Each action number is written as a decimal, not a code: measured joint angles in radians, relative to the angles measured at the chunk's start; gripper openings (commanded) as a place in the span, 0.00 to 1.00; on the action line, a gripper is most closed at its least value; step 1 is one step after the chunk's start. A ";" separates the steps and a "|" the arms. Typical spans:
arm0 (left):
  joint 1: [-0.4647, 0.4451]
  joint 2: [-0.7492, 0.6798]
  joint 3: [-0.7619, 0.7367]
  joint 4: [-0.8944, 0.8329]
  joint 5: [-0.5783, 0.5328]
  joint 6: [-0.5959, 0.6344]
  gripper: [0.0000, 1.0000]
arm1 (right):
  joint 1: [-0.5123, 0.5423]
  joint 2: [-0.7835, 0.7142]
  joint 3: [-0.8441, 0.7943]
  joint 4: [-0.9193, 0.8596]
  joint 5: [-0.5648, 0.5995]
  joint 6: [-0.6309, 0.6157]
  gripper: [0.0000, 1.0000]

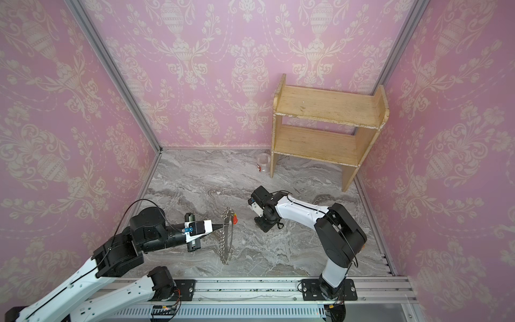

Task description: Put the keys on the keyring

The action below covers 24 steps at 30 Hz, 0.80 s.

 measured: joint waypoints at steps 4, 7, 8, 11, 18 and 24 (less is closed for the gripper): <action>0.000 0.000 0.000 0.000 0.000 0.000 0.00 | -0.048 0.002 0.000 0.030 -0.033 -0.054 0.35; 0.000 0.000 0.000 0.000 0.000 0.000 0.00 | -0.068 0.016 0.005 0.041 -0.054 -0.083 0.34; 0.000 0.000 0.000 0.000 0.000 0.000 0.00 | -0.067 0.028 0.011 0.042 -0.060 -0.091 0.34; 0.000 0.000 0.000 -0.001 0.000 0.000 0.00 | -0.062 0.066 0.019 0.050 -0.073 -0.107 0.34; 0.000 0.000 0.000 -0.007 0.000 0.000 0.00 | -0.051 0.105 0.034 0.042 -0.070 -0.125 0.25; 0.000 -0.003 0.000 -0.008 0.000 0.000 0.00 | -0.047 0.129 0.063 0.032 -0.068 -0.150 0.00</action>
